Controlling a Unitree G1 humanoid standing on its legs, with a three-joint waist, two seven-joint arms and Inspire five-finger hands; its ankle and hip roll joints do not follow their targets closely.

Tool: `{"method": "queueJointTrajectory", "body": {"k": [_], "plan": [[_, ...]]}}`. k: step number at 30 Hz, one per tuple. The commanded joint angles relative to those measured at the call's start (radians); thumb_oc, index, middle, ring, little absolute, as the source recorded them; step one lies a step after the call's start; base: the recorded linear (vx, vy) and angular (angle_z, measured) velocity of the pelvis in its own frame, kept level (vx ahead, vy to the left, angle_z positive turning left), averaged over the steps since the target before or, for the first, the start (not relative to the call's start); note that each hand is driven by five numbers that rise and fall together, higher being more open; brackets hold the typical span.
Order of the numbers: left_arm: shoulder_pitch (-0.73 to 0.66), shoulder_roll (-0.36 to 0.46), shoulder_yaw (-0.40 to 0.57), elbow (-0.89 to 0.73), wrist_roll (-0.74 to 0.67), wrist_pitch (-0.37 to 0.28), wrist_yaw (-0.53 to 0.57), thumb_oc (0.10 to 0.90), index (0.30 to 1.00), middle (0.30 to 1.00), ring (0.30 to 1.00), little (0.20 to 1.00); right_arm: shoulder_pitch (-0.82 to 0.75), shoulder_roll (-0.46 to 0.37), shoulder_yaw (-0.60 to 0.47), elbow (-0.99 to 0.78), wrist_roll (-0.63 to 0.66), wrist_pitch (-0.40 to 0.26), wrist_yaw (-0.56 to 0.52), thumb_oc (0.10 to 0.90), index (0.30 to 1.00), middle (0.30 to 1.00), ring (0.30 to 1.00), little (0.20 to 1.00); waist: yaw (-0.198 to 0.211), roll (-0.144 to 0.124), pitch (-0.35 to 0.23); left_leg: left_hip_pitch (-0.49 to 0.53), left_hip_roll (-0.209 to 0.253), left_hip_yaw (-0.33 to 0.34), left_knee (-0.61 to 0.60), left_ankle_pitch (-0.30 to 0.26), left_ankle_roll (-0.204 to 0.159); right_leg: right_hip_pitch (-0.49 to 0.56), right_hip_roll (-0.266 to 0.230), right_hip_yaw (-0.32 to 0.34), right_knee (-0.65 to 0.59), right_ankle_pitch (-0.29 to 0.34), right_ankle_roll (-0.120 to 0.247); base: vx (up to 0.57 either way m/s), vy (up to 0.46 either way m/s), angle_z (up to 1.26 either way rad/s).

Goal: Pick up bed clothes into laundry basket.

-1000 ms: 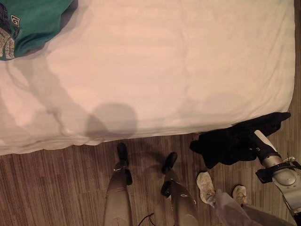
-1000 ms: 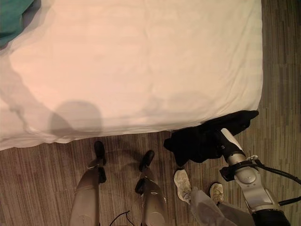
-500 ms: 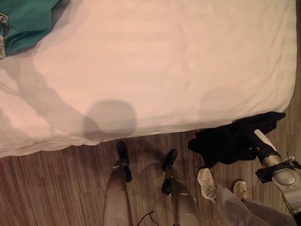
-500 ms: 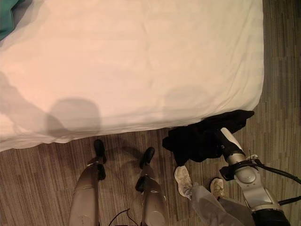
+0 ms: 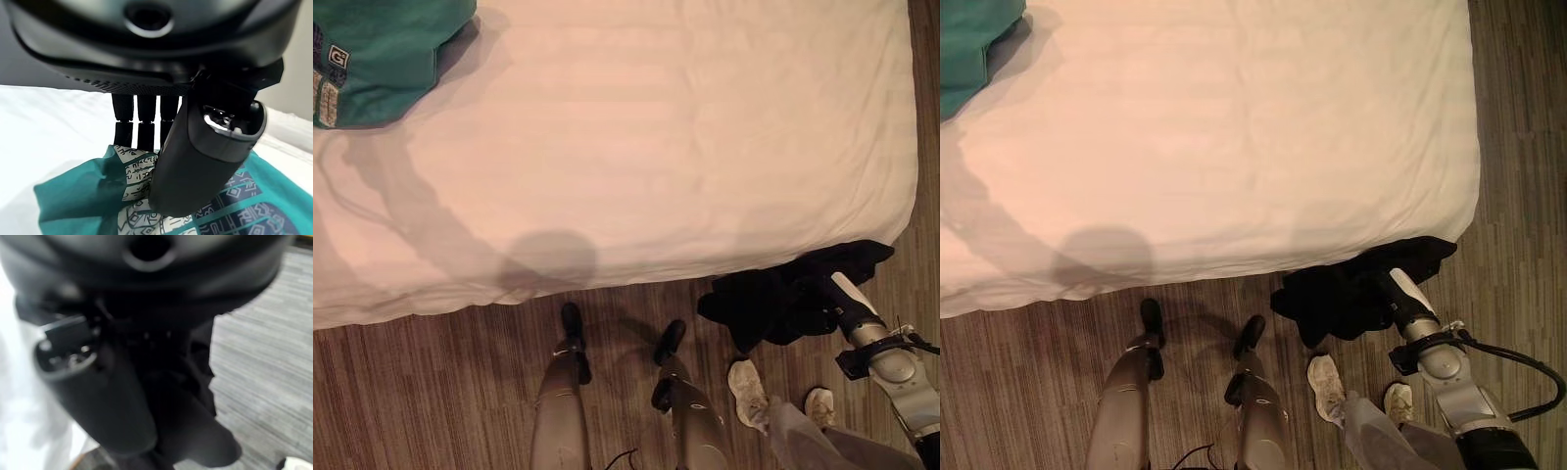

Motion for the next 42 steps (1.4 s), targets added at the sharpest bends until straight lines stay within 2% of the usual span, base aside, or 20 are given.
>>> {"method": "queueJointTrajectory", "body": {"k": [1, 7, 10, 12, 13, 14, 16, 22, 27, 32, 35, 37, 38, 39, 40, 42], "plan": [[-0.066, 0.071, 0.125, 0.042, -0.05, -0.041, 0.096, 0.4, 0.3, 0.3, 0.3, 0.3, 0.036, -0.066, -0.151, -0.015, -0.002, -0.022, -0.05, 0.4, 0.3, 0.3, 0.3, 0.3, 0.039, 0.104, 0.0, 0.209, -0.046, 0.0, -0.244, 0.058, -0.058, 0.197, -0.053, -0.033, 0.094, -0.065, 0.188, 0.01, -0.038, -0.02], [0.009, 0.073, 0.189, 0.005, -0.065, -0.05, 0.104, 0.4, 0.3, 0.3, 0.3, 0.3, 0.03, -0.061, -0.142, -0.007, -0.004, -0.015, -0.049, 0.4, 0.3, 0.3, 0.3, 0.3, 0.045, 0.126, -0.037, 0.262, -0.048, -0.003, -0.256, 0.059, -0.061, 0.24, -0.057, -0.033, 0.107, -0.104, 0.181, 0.03, -0.046, -0.05], [0.13, 0.063, 0.302, -0.055, -0.096, -0.071, 0.127, 0.4, 0.3, 0.3, 0.3, 0.3, 0.023, -0.056, -0.141, -0.016, -0.016, -0.015, -0.057, 0.4, 0.3, 0.3, 0.3, 0.3, 0.056, 0.139, -0.077, 0.306, -0.053, -0.009, -0.281, 0.069, -0.067, 0.28, -0.054, -0.041, 0.101, -0.133, 0.171, 0.02, -0.074, 0.07], [0.301, 0.054, 0.462, -0.137, -0.141, -0.095, 0.151, 0.4, 0.3, 0.3, 0.3, 0.3, 0.031, -0.048, -0.167, -0.034, -0.01, -0.02, -0.064, 0.4, 0.3, 0.3, 0.3, 0.3, 0.065, 0.148, -0.116, 0.334, -0.053, 0.005, -0.298, 0.095, -0.063, 0.311, -0.053, -0.059, 0.09, -0.135, 0.156, 0.0, -0.099, 0.09], [0.458, 0.052, 0.591, -0.192, -0.142, -0.108, 0.162, 0.4, 0.3, 0.3, 0.3, 0.3, 0.036, -0.048, -0.2, -0.045, 0.005, -0.028, -0.074, 0.4, 0.3, 0.3, 0.3, 0.3, 0.069, 0.158, -0.165, 0.373, -0.056, 0.002, -0.324, 0.109, -0.067, 0.351, -0.045, -0.066, 0.08, -0.15, 0.149, 0.07, -0.083, 0.03], [0.48, 0.051, 0.611, -0.197, -0.141, -0.107, 0.162, 0.4, 0.3, 0.3, 0.3, 0.3, 0.036, -0.052, -0.198, -0.046, 0.005, -0.028, -0.074, 0.4, 0.3, 0.3, 0.3, 0.3, 0.066, 0.161, -0.165, 0.375, -0.056, 0.002, -0.326, 0.109, -0.068, 0.352, -0.045, -0.067, 0.079, -0.15, 0.149, 0.06, -0.086, 0.03], [0.61, 0.034, 0.723, -0.242, -0.16, -0.119, 0.166, 0.4, 0.3, 0.3, 0.3, 0.3, 0.045, -0.05, -0.222, -0.041, 0.021, -0.029, -0.08, 0.4, 0.3, 0.3, 0.3, 0.3, 0.067, 0.172, -0.212, 0.408, -0.054, -0.001, -0.355, 0.125, -0.076, 0.392, -0.035, -0.085, 0.055, -0.166, 0.143, 0.04, -0.082, 0.19], [0.695, 0.065, 0.784, -0.266, -0.118, -0.119, 0.17, 0.4, 0.3, 0.3, 0.3, 0.3, 0.057, -0.047, -0.241, -0.025, 0.014, -0.025, -0.084, 0.4, 0.3, 0.3, 0.3, 0.3, 0.07, 0.179, -0.286, 0.452, -0.047, -0.002, -0.369, 0.137, -0.086, 0.45, -0.014, -0.099, 0.034, -0.194, 0.13, 0.04, -0.07, 0.11], [0.732, 0.071, 0.828, -0.313, -0.123, -0.128, 0.183, 0.4, 0.3, 0.3, 0.3, 0.3, 0.072, -0.03, -0.255, -0.046, 0.004, -0.023, -0.085, 0.4, 0.3, 0.3, 0.3, 0.3, 0.067, 0.185, -0.319, 0.478, -0.04, -0.008, -0.364, 0.136, -0.089, 0.483, -0.006, -0.106, 0.042, -0.216, 0.119, 0.02, -0.074, 0.03], [0.767, 0.057, 0.866, -0.433, -0.15, -0.157, 0.216, 0.4, 0.3, 0.3, 0.3, 0.3, 0.072, -0.007, -0.303, -0.084, 0.01, -0.029, -0.116, 0.4, 0.3, 0.3, 0.3, 0.3, 0.076, 0.185, -0.363, 0.493, -0.028, -0.026, -0.35, 0.145, -0.099, 0.515, 0.015, -0.12, 0.059, -0.253, 0.099, -0.01, -0.093, 0.1], [0.854, 0.016, 0.947, -0.53, -0.17, -0.177, 0.236, 0.4, 0.3, 0.3, 0.3, 0.3, 0.072, 0.006, -0.328, -0.121, 0.014, -0.035, -0.127, 0.4, 0.3, 0.3, 0.3, 0.3, 0.084, 0.183, -0.377, 0.502, -0.014, -0.034, -0.339, 0.153, -0.104, 0.533, 0.031, -0.119, 0.072, -0.279, 0.081, -0.03, -0.108, 0.09], [0.949, -0.052, 1.027, -0.611, -0.183, -0.192, 0.246, 0.4, 0.3, 0.3, 0.3, 0.3, 0.068, 0.018, -0.343, -0.145, 0.018, -0.038, -0.135, 0.4, 0.3, 0.3, 0.3, 0.3, 0.091, 0.184, -0.381, 0.506, 0.003, -0.047, -0.334, 0.168, -0.112, 0.544, 0.049, -0.119, 0.076, -0.302, 0.065, -0.08, -0.133, 0.04], [1.058, -0.149, 1.105, -0.705, -0.192, -0.205, 0.242, 0.4, 0.3, 0.3, 0.3, 0.3, 0.074, 0.032, -0.374, -0.178, 0.025, -0.041, -0.14, 0.4, 0.3, 0.3, 0.3, 0.3, 0.103, 0.18, -0.381, 0.507, 0.023, -0.061, -0.334, 0.207, -0.127, 0.557, 0.075, -0.121, 0.073, -0.32, 0.046, -0.09, -0.141, 0.02], [1.083, -0.158, 1.127, -0.719, -0.19, -0.202, 0.243, 0.4, 0.3, 0.3, 0.3, 0.3, 0.075, 0.029, -0.372, -0.183, 0.025, -0.039, -0.139, 0.4, 0.3, 0.3, 0.3, 0.3, 0.099, 0.185, -0.381, 0.509, 0.025, -0.061, -0.336, 0.209, -0.128, 0.558, 0.078, -0.121, 0.072, -0.32, 0.045, -0.11, -0.146, 0.0], [1.12, -0.201, 1.139, -0.748, -0.185, -0.202, 0.241, 0.4, 0.3, 0.3, 0.3, 0.3, 0.066, 0.029, -0.377, -0.185, 0.034, -0.044, -0.144, 0.4, 0.3, 0.3, 0.3, 0.3, 0.102, 0.184, -0.378, 0.506, 0.034, -0.067, -0.336, 0.228, -0.138, 0.563, 0.09, -0.121, 0.067, -0.326, 0.036, -0.12, -0.121, -0.02], [1.212, -0.307, 1.169, -0.823, -0.17, -0.196, 0.227, 0.4, 0.3, 0.3, 0.3, 0.3, 0.032, 0.033, -0.383, -0.189, 0.081, -0.058, -0.165, 0.4, 0.3, 0.3, 0.3, 0.3, 0.103, 0.194, -0.362, 0.486, 0.062, -0.086, -0.337, 0.295, -0.176, 0.572, 0.122, -0.118, 0.036, -0.33, 0.02, -0.21, -0.134, 0.07]]}}
